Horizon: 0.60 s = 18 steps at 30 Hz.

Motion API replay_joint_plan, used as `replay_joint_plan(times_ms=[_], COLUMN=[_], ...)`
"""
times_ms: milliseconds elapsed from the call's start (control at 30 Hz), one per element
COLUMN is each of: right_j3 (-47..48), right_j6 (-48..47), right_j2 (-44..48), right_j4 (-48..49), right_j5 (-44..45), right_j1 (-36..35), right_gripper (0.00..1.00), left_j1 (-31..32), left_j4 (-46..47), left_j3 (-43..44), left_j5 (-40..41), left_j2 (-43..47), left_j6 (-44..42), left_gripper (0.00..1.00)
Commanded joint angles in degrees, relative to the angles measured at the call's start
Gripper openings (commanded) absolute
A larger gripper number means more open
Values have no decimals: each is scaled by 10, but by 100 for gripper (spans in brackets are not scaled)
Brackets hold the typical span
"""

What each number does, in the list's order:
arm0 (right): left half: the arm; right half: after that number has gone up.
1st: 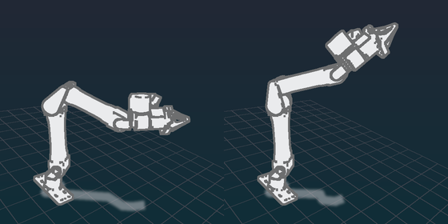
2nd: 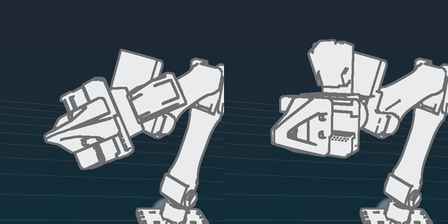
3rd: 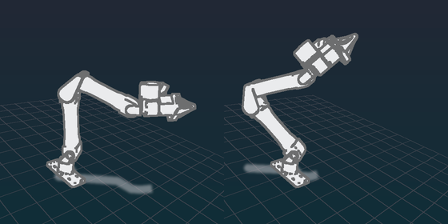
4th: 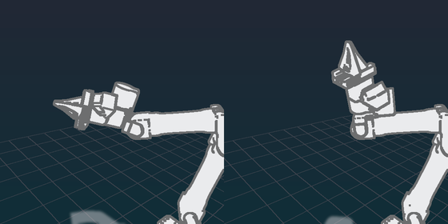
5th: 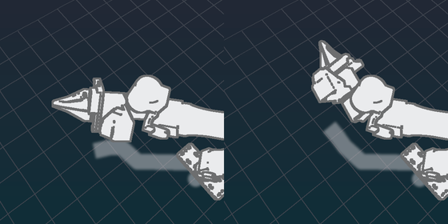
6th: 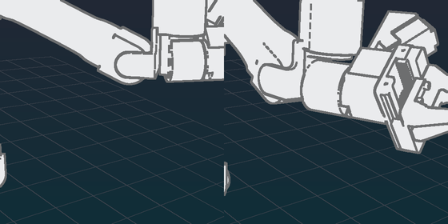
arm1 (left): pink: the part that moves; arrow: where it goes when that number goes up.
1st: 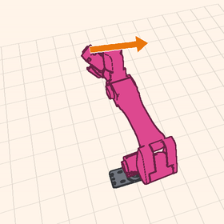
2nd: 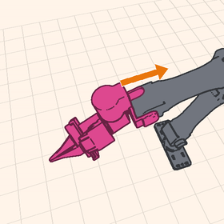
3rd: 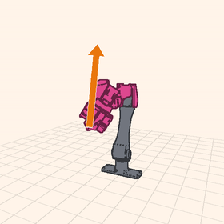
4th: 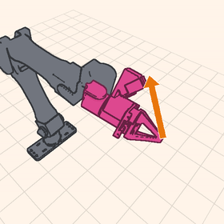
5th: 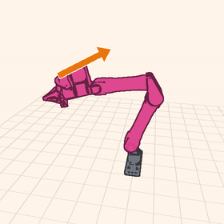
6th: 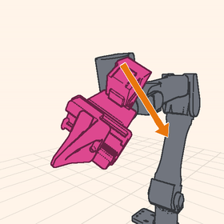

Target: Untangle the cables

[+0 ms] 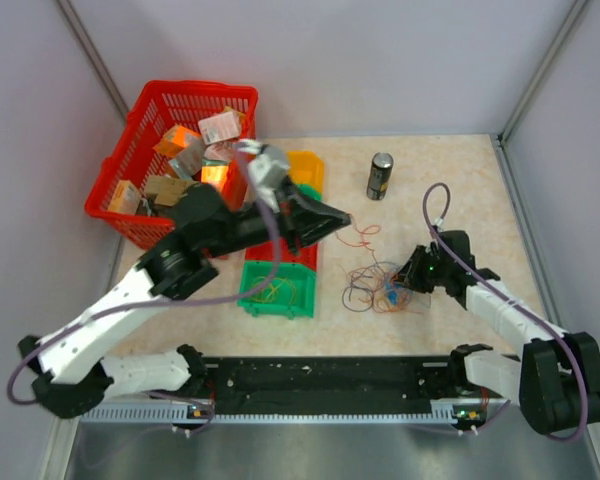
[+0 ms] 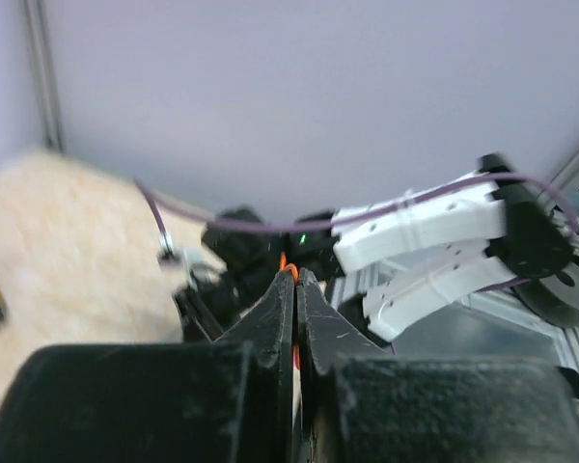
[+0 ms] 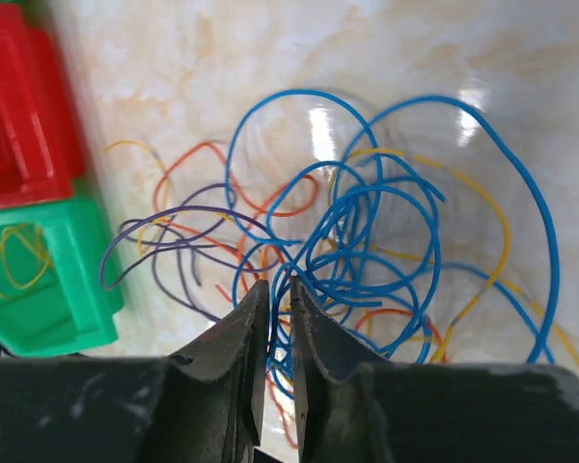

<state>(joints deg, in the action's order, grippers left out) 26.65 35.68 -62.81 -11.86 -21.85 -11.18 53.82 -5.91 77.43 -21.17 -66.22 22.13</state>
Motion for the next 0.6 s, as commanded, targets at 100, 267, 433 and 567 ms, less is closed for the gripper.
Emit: replay_joint_plan(times_ms=[100, 267, 433, 567], right_j3=[23, 63, 146, 166], right_j6=[65, 34, -92, -133], right_j2=[-1, 20, 32, 85], right_j4=[-95, -125, -138, -164], right_j5=[207, 215, 138, 176], right_j1=[49, 184, 140, 22], right_gripper=[3, 0, 26, 62], left_j1=[5, 5, 5, 5], left_j4=[43, 17, -37, -60], left_j3=[16, 9, 30, 56], left_j5=[121, 334, 350, 361], left_j2=[188, 217, 160, 112], left_j6=[-158, -155, -134, -119], left_gripper=[0, 0, 0, 0])
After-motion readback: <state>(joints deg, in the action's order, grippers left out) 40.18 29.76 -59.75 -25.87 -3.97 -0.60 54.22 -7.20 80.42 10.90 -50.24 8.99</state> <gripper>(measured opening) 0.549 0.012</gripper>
